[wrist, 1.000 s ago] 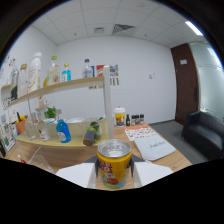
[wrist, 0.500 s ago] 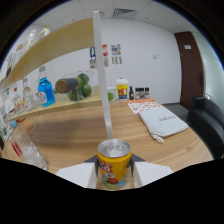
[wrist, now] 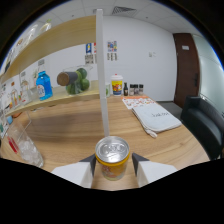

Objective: Make me a cup of Vodka Sunrise.

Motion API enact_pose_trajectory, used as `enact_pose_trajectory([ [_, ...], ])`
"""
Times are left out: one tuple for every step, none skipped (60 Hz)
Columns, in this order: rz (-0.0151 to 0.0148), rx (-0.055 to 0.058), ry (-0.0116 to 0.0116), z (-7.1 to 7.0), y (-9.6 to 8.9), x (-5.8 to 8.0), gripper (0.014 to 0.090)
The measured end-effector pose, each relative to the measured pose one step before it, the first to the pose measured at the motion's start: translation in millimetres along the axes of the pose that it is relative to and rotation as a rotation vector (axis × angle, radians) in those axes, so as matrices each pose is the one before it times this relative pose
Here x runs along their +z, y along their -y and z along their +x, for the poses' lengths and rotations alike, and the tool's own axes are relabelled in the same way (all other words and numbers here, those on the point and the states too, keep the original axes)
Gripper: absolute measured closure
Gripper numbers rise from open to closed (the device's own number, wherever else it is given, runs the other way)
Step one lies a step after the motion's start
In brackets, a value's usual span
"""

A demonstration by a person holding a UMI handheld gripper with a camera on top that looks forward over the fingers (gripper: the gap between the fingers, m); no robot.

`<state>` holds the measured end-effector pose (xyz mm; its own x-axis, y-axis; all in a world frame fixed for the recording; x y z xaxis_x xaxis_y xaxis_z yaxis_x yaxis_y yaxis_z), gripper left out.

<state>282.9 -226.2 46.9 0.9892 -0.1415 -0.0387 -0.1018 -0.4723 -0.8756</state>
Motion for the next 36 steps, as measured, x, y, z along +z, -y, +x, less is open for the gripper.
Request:
enact_pose_trajectory([
  [-0.00082,0.0014,-0.01019,1.86,1.14,-1.72,0.035],
  [0.00058,0.0005,-0.01227,2.13,1.66,-2.01,0.0303],
  [-0.00008,-0.0004,-0.01138,1.54,2.08,-2.3,0.0268],
  [0.00024,0.0001,-0.00935,1.14,1.85,-2.67,0.0243],
  [-0.00087,0.0007,-0.00498,0.16,2.16,-3.11,0.0219],
  [-0.00183,0.0011,-0.00351,-0.16,2.06,-3.51,0.0202],
  [-0.00071,0.0018,-0.00705,0.46,2.78,-3.88,0.02],
  [0.00005,0.0017,-0.00557,0.04,2.94,-4.22,0.0193],
  [0.00019,0.0012,-0.00312,-0.38,3.18,-5.2,0.019],
  [0.00136,-0.0001,-0.00046,-1.32,3.32,-5.06,0.0193],
  [0.00203,0.0008,-0.00064,-1.7,3.32,-5.05,0.0193],
  [0.00383,0.0017,-0.00219,-1.33,3.9,-5.61,0.0191],
  [0.00487,0.0016,-0.00438,-1.45,4.14,-5.55,0.019],
  [0.00621,0.0012,-0.00433,-1.56,4.28,-5.87,0.0189],
  [0.00766,-0.0003,-0.00355,-2.05,4.63,-5.91,0.0189],
  [0.00865,-0.0014,-0.003,-2.37,4.86,-5.92,0.0192],
  [0.0077,-0.003,-0.00346,-2.2,5.34,-6.38,0.0192],
  [0.01066,-0.0025,-0.00287,-2.71,4.83,-6.56,0.0192],
  [0.00955,-0.0021,-0.00185,-3.61,5.26,-5.22,0.0192],
  [0.01144,-0.0019,0.00108,-4.08,4.79,-5.9,0.0191],
  [0.01037,-0.0028,0.00131,-4.53,4.38,-5.68,0.0191],
  [0.00836,-0.0035,-0.0003,-4.11,4.03,-5.33,0.019],
  [0.00463,-0.0036,-0.00305,-4.03,3.31,-4.42,0.0191],
  [0.00177,-0.0029,-0.00344,-4.36,2.6,-4.4,0.0249],
  [0.00143,-0.0016,-0.00053,-4.6,1.94,-4.05,0.019],
  [0.00236,-0.0003,0.00408,-6.05,2.24,-3.73,0.0191],
  [0.00296,0.0013,0.0046,-7.07,1.86,-4.85,0.019],
  [0.00006,0.0022,0.00572,-6.23,1.33,-3.12,0.0191],
  [-0.00098,0.003,0.00365,-4.8,0.64,-2.73,0.0194],
  [-0.00335,0.0032,0.00234,-5.87,0.23,-2.8,0.0193],
  [-0.00207,0.0023,0.00593,-6.88,0.08,-3.02,0.0195],
  [0.00023,0.0014,0.0096,-7.53,0.37,-2.7,0.0194],
  [0.0021,0.0003,0.01036,-7.47,0.33,-2.52,0.0193],
  [0.00355,-0.0005,0.00842,-6.99,0.24,-1.88,0.019],
  [0.00275,-0.001,0.0053,-6.0,-0.45,-1.83,0.0187],
  [0.00143,-0.001,0.003,-6.72,-1.56,-1.35,0.0186],
])
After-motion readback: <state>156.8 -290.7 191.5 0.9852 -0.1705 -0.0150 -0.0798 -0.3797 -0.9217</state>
